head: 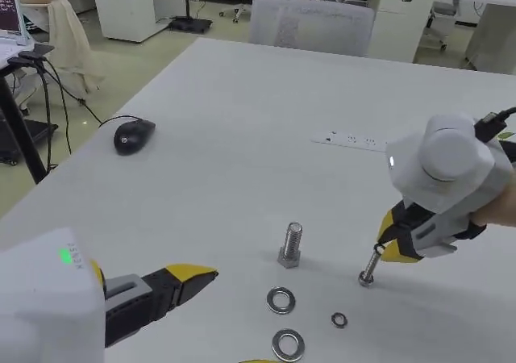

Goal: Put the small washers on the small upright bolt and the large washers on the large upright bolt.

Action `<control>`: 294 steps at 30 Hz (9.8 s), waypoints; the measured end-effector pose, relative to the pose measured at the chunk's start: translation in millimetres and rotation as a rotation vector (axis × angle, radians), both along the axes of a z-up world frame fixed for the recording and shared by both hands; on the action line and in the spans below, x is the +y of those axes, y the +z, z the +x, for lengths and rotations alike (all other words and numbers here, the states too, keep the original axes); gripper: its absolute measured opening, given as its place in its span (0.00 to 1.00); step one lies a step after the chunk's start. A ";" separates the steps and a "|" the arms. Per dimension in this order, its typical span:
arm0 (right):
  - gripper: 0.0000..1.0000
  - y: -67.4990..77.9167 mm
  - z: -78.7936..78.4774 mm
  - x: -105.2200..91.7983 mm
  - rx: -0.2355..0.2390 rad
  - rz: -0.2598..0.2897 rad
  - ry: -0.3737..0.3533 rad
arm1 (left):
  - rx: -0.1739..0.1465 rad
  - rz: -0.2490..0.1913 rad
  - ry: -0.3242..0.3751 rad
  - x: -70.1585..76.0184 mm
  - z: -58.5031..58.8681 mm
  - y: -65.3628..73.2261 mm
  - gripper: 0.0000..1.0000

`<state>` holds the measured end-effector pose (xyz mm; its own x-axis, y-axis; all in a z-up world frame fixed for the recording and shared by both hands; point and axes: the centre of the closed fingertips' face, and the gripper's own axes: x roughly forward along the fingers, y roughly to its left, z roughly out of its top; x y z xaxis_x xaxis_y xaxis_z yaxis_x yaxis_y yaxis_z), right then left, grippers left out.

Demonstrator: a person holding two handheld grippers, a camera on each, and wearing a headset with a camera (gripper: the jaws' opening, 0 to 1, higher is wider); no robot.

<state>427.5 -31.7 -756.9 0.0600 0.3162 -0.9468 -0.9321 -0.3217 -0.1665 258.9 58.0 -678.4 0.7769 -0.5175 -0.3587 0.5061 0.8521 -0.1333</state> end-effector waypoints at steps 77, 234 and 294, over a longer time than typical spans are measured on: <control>0.16 -45.5 -37.5 -14.3 0.085 0.005 -0.014 | -0.015 0.008 -0.002 -3.2 -2.6 4.2 0.60; 0.17 -53.0 8.2 -5.3 0.064 -0.032 -0.022 | 0.014 -0.009 0.012 7.8 9.7 -6.6 0.59; 0.24 -68.1 -113.4 51.6 0.176 0.011 0.134 | -0.033 0.019 -0.012 3.3 -5.0 2.4 0.59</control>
